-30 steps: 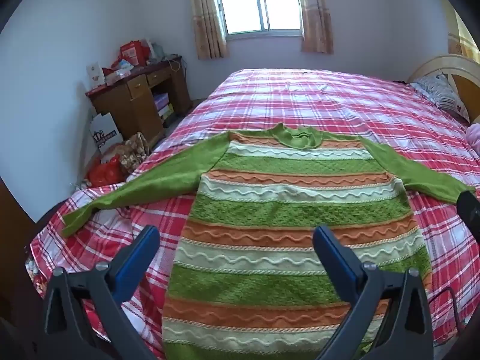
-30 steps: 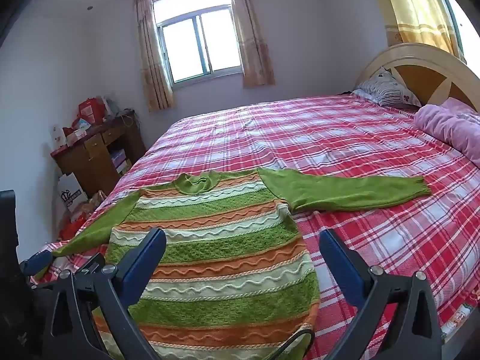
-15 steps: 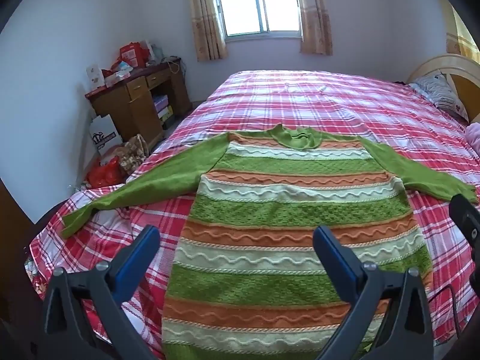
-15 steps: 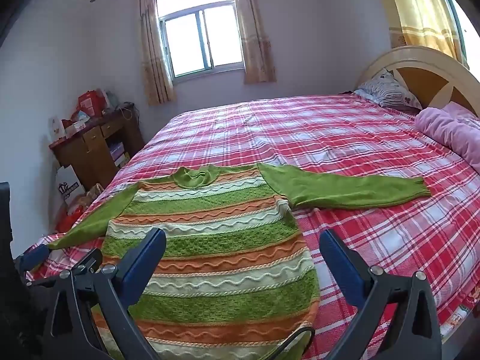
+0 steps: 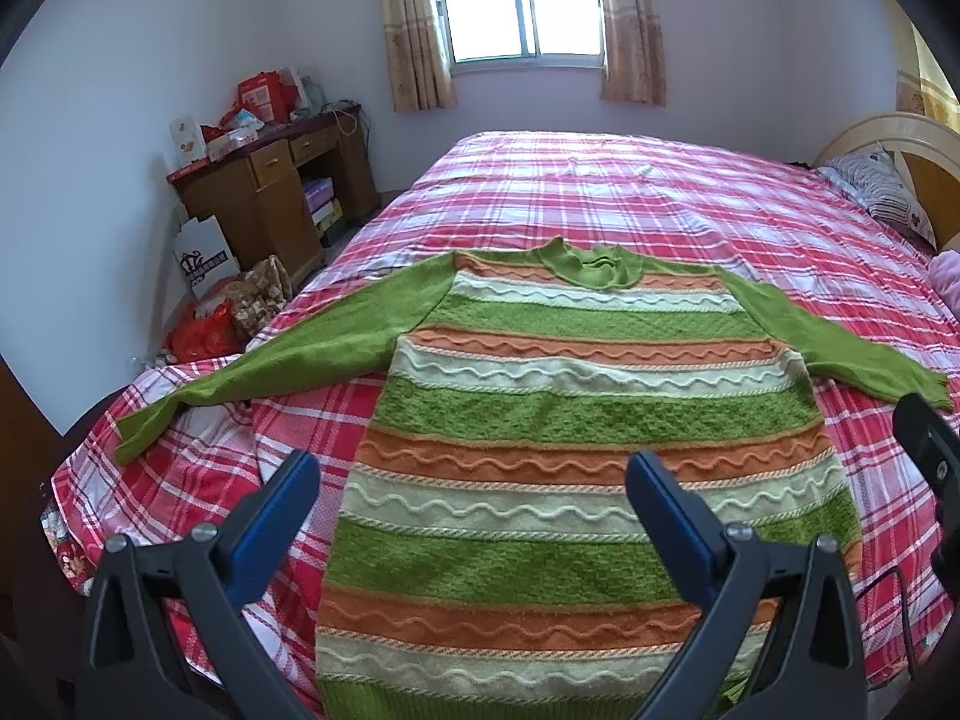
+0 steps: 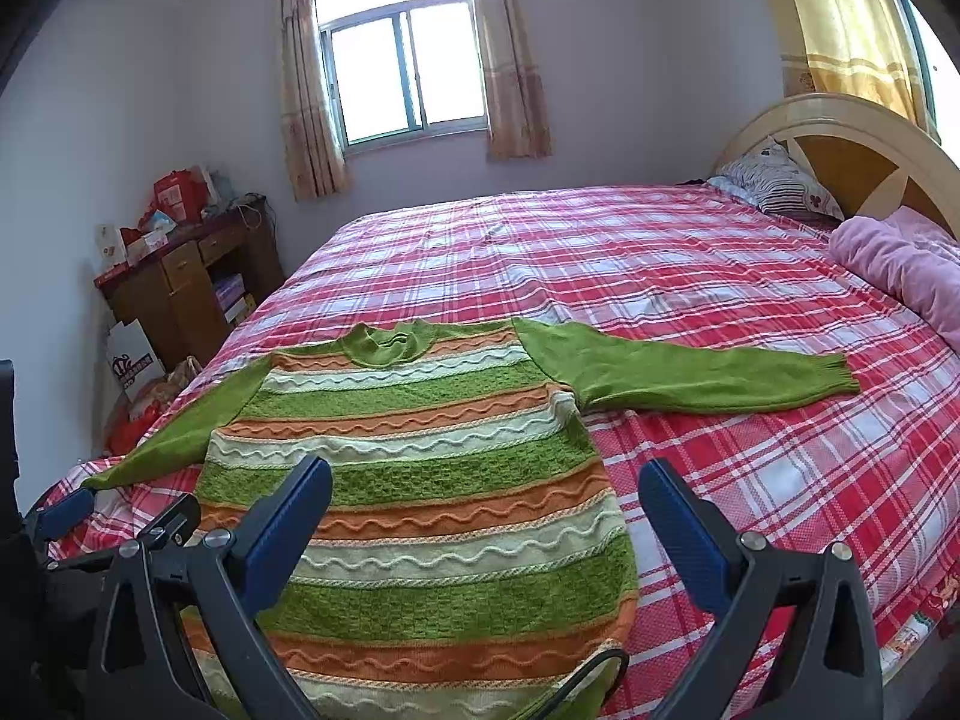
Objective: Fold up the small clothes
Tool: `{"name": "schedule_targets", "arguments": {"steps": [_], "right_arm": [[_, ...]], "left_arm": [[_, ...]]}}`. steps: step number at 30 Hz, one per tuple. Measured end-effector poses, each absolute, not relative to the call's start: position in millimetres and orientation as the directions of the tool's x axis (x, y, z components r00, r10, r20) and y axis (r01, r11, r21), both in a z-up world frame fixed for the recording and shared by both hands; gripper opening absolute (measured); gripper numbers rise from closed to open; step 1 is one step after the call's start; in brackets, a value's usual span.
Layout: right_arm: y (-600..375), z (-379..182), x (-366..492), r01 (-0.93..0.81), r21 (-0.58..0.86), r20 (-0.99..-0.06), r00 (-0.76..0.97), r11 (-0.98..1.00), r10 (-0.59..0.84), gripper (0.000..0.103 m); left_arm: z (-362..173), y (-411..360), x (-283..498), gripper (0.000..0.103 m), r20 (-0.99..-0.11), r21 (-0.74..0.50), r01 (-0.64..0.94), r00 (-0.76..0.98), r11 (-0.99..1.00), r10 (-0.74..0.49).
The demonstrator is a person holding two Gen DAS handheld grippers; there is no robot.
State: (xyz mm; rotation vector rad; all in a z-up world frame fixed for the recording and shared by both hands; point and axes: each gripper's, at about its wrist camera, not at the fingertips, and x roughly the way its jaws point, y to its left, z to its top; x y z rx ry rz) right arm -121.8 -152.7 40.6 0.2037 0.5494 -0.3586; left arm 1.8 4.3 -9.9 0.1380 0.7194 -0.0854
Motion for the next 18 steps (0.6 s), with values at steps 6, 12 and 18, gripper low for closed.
{"name": "schedule_targets", "arguments": {"steps": [6,12,18], "right_arm": [[-155.2,39.5,-116.5,0.399,0.073,-0.55,0.78,0.914,-0.297,0.102],[-156.3,37.8,-109.0,0.41,0.051,-0.556,0.769,0.911,-0.315,0.102],[-158.2,33.8,-101.4,0.411,0.048,-0.571,0.759,0.911,-0.312,0.102]], "left_arm": [[-11.0,5.4,2.8,0.103,-0.663,0.093,0.123,0.748,0.988,-0.031],[-11.3,5.5,3.2,0.103,-0.665,0.095,0.124,0.746,0.988,-0.03],[-15.7,5.3,8.6,0.103,-0.672,0.093,0.128,0.74,0.987,-0.032]]}}
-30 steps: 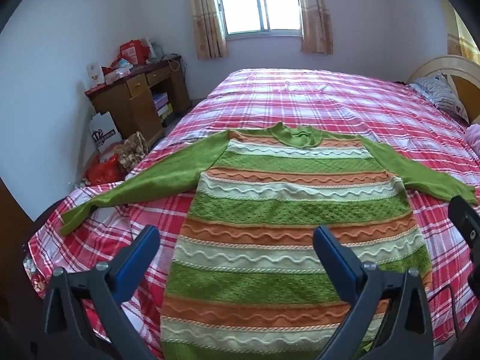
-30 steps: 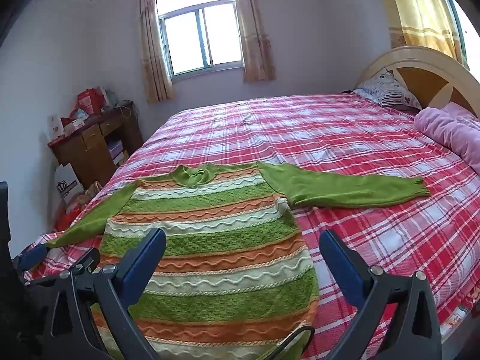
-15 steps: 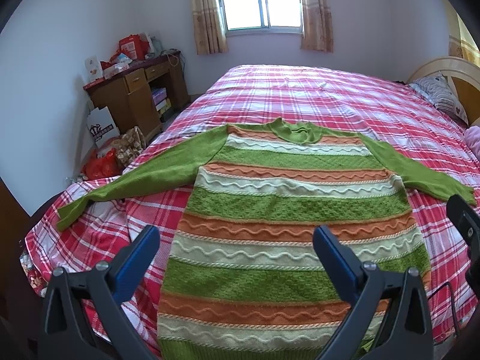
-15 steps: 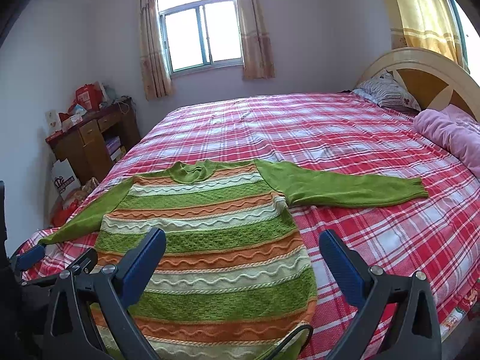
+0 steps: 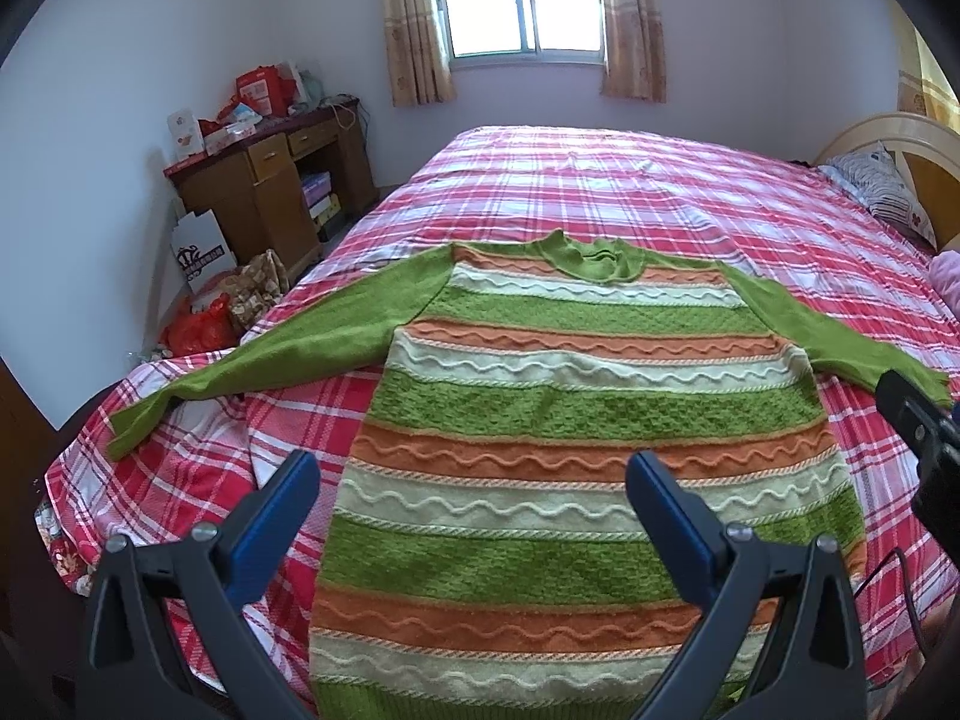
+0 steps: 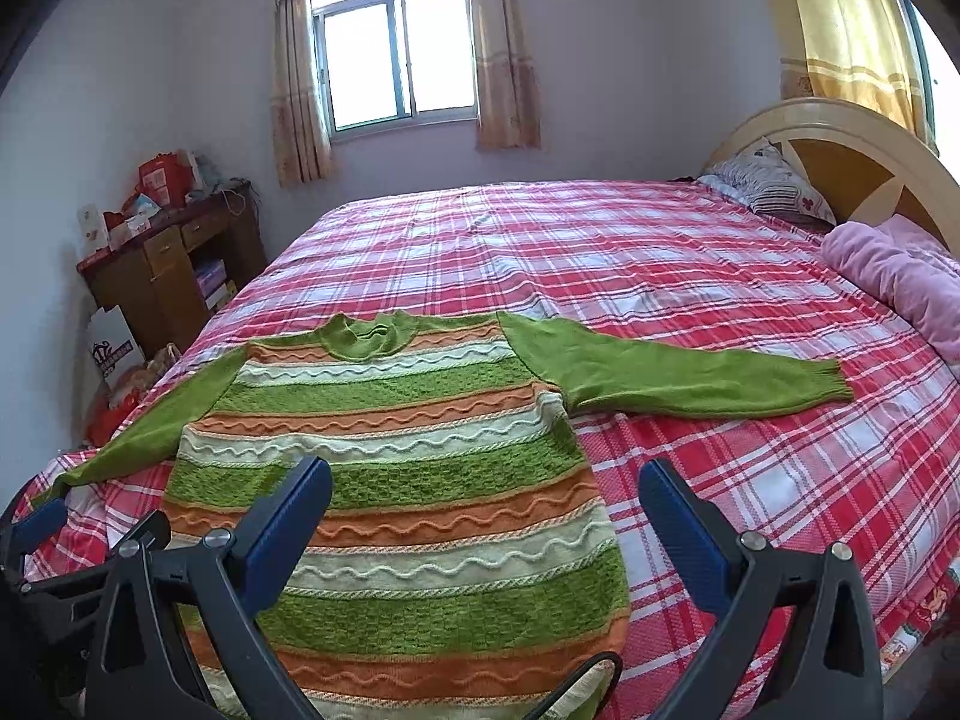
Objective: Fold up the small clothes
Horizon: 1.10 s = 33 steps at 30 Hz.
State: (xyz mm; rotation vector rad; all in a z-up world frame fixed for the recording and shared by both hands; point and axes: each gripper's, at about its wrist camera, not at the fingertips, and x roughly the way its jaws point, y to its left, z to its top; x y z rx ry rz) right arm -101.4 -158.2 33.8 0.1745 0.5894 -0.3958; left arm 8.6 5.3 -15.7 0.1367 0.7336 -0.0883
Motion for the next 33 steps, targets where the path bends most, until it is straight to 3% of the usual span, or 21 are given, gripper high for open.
{"name": "schedule_targets", "arguments": {"steps": [33], "right_arm": [[-199.6,5.1,-3.8,0.422,0.018,-0.669,0.679,0.906,-0.303,0.102]], "left_arm": [[-54.0,-20.9,90.5,0.103,-0.737,0.083,0.13,0.676,0.988,-0.027]]}}
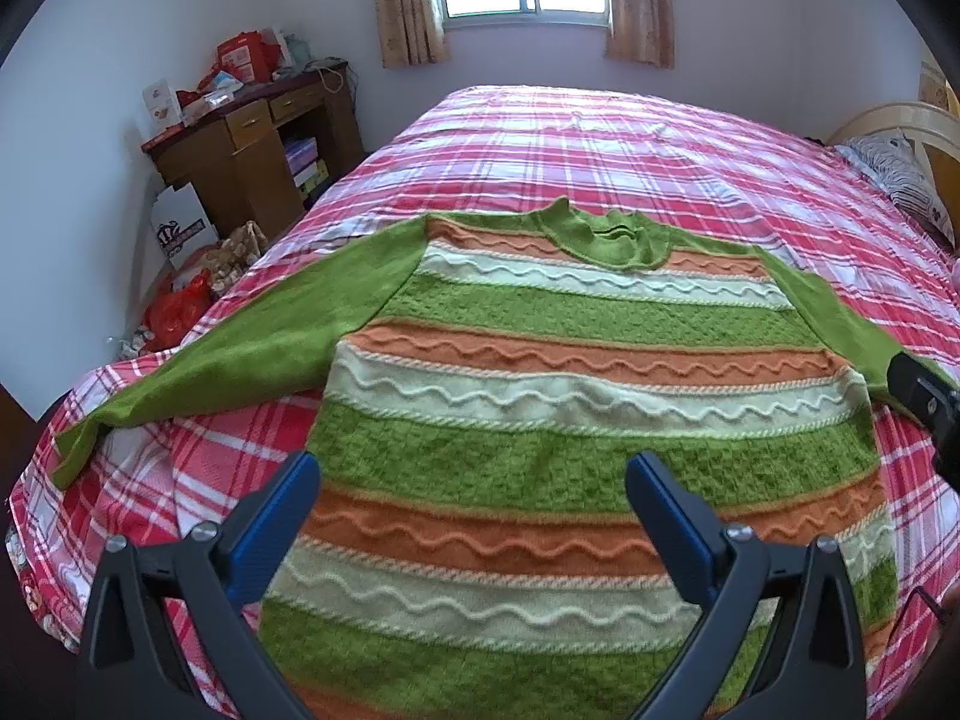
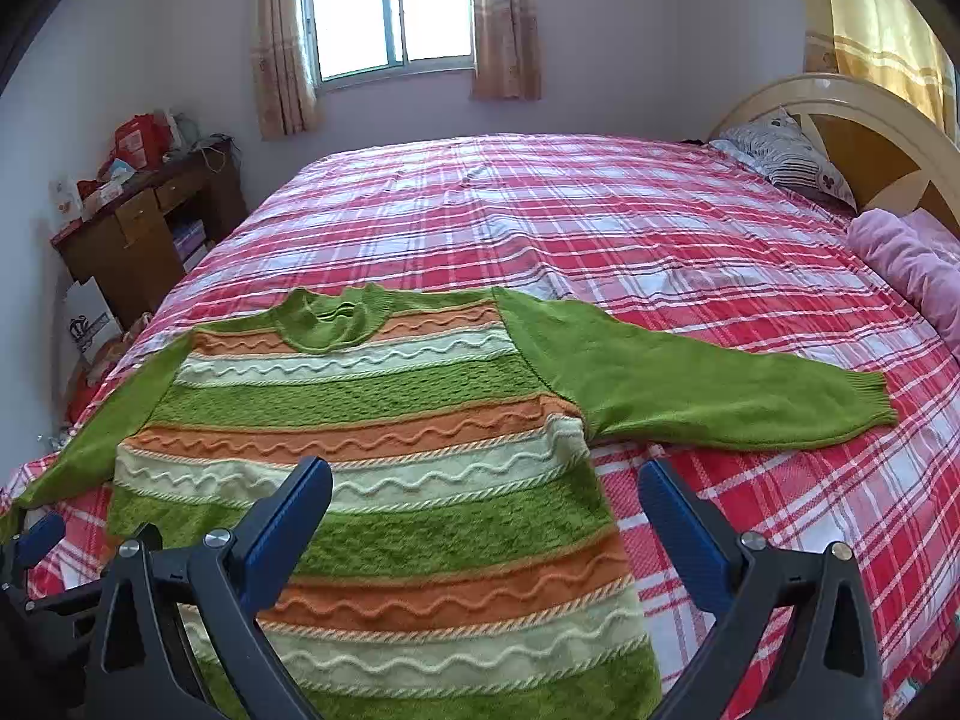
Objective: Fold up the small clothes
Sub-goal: 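Grasp the cuff of the green sleeve with the right gripper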
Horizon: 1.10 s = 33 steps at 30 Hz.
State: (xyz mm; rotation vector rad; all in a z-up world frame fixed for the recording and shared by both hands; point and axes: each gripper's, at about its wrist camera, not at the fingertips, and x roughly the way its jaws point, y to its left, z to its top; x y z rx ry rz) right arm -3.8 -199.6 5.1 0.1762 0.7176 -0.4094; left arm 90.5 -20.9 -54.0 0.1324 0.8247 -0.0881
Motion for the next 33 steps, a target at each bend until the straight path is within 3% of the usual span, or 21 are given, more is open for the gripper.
{"name": "schedule_targets", "arguments": {"steps": [22,23,25,27,33], "right_arm": [[-305.1,-14.7,-0.5,0.557,-0.024,-0.687,0.594,0.83,-0.419,0.101],[-316.7,-13.9,-6.7,0.575,-0.008,-0.685,0.592,0.818,-0.424,0.099],[-350.1,-11.7,-29.0,0.627,0.045,-0.669,0.598,0.778,-0.443,0.073],[-380.5,-12.0,-48.9,0.685,0.078,-0.673,0.572,0.724,-0.469,0.063],[-498.5,-29.5,-128.1,0.835,0.311,-0.673,0.531,0.455,-0.515,0.063]], "left_arm": [[-107.8,-14.2,144.5,0.103,-0.725,0.147,0.031,0.683,0.989,0.086],[-111.3,-14.3,144.6,0.103,-0.725,0.151,0.029,0.683,0.988,0.091],[-118.0,-13.4,143.8,0.103,-0.724,0.152,0.026,0.683,0.988,0.093],[-118.9,-10.5,139.3,0.103,-0.709,0.127,0.02,0.701,0.992,0.077],[-123.9,-4.5,139.9,0.103,-0.718,0.066,0.008,0.695,0.998,0.042]]}}
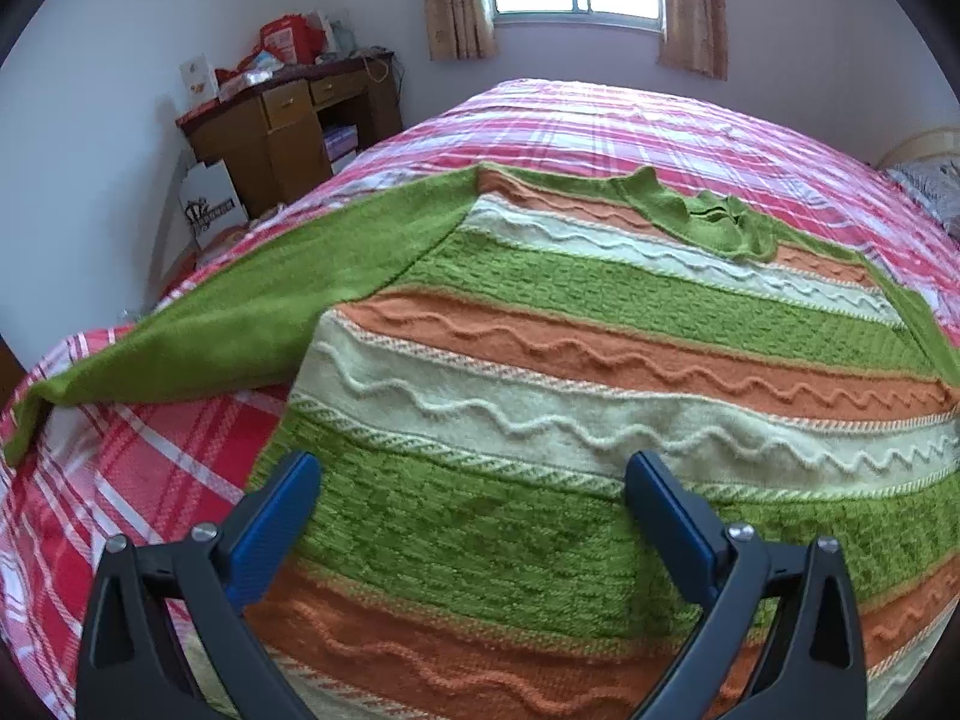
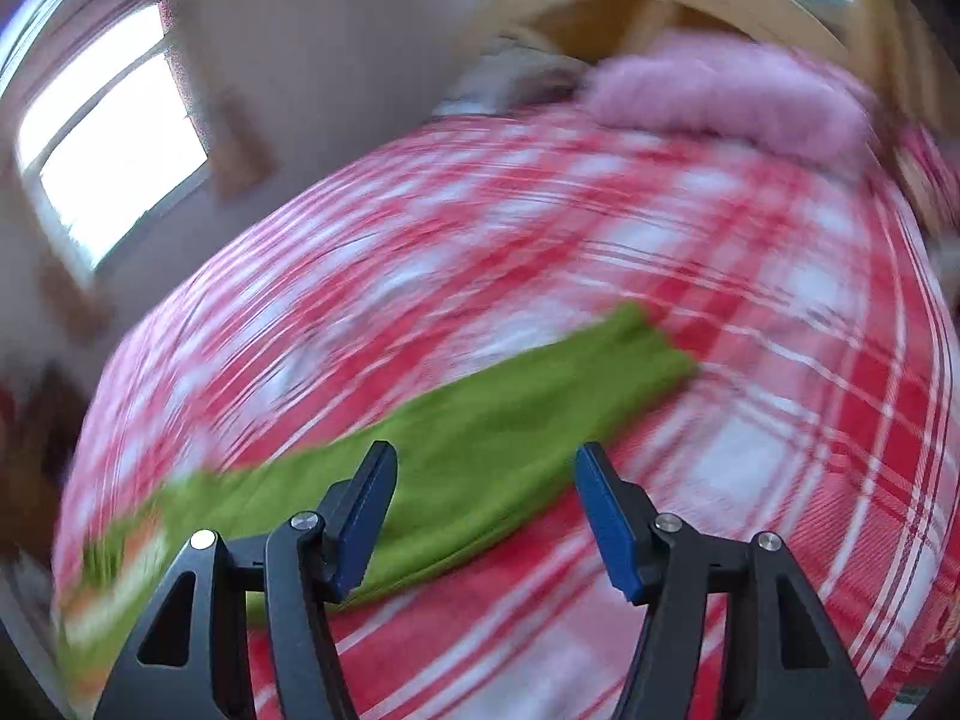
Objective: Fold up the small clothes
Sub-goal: 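Grasp the cuff of the green sleeve with the right gripper, then fold the held sleeve across the sweater body with the right gripper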
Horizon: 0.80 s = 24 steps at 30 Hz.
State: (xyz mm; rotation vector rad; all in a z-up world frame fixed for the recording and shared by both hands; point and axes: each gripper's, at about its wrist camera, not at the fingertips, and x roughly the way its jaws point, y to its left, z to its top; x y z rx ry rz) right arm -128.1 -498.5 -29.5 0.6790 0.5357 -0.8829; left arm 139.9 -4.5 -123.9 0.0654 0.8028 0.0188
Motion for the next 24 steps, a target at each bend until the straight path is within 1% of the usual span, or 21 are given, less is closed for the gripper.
{"name": "schedule_targets", "arguments": {"steps": [2,5,9,11,13,15,16,17,18,19,24], "right_arm": [[-529.3,-45.5,-146.3,0.855,0.367,-0.69,0.515,0.366,-0.509,0.063],[-555.4,-69.8,-142.3,0.861,0.373,-0.734,0.501,0.345,-0.458,0.062],[-558.1,-68.9,-131.8,0.859,0.33,-0.7,0.5,0.39,-0.509,0.062],[-562.5,-72.4,-125.3,0.875,0.319,-0.709,0.475,0.364,-0.521,0.054],[-563.4,-74.5,-122.5,0.892,0.28,-0.715,0.441,0.356,-0.542,0.036],[-564.9,-75.8,-123.5,0.896,0.265,-0.711,0.432,0.357,-0.555,0.025],[-566.3,-76.4,-126.0,0.89,0.274,-0.707,0.443,0.363,-0.551,0.019],[-567.2,-76.2,-129.0,0.884,0.284,-0.704,0.455,0.371,-0.545,0.016],[-567.2,-75.5,-132.7,0.872,0.305,-0.698,0.479,0.384,-0.533,0.009],[-568.1,-75.4,-135.4,0.856,0.327,-0.691,0.505,0.4,-0.517,0.007],[-546.0,-44.9,-149.1,0.786,0.395,-0.612,0.611,0.476,-0.502,0.007]], "left_arm": [[-125.6,-2.1,142.3,0.103,-0.725,0.038,0.003,0.688,0.999,0.026],[-126.2,-2.9,142.6,0.103,-0.721,0.038,-0.001,0.692,0.999,0.028],[-126.5,-3.7,142.3,0.103,-0.718,0.038,-0.001,0.696,0.999,0.028],[-126.6,-4.0,142.3,0.103,-0.717,0.033,0.0,0.697,0.999,0.024],[-126.4,-3.6,141.4,0.103,-0.714,0.033,0.0,0.7,0.999,0.024],[-126.4,-2.4,141.0,0.103,-0.712,0.031,0.0,0.702,1.0,0.022],[-126.3,-2.0,141.3,0.103,-0.712,0.031,0.001,0.702,1.0,0.021],[-126.4,-2.4,141.1,0.103,-0.712,0.032,0.001,0.702,0.999,0.022],[-126.5,-2.2,140.9,0.103,-0.711,0.033,0.001,0.702,0.999,0.023],[-126.4,-2.2,141.0,0.103,-0.711,0.033,0.001,0.702,0.999,0.023],[-126.2,-3.0,141.9,0.103,-0.713,0.029,0.002,0.701,1.0,0.019]]}}
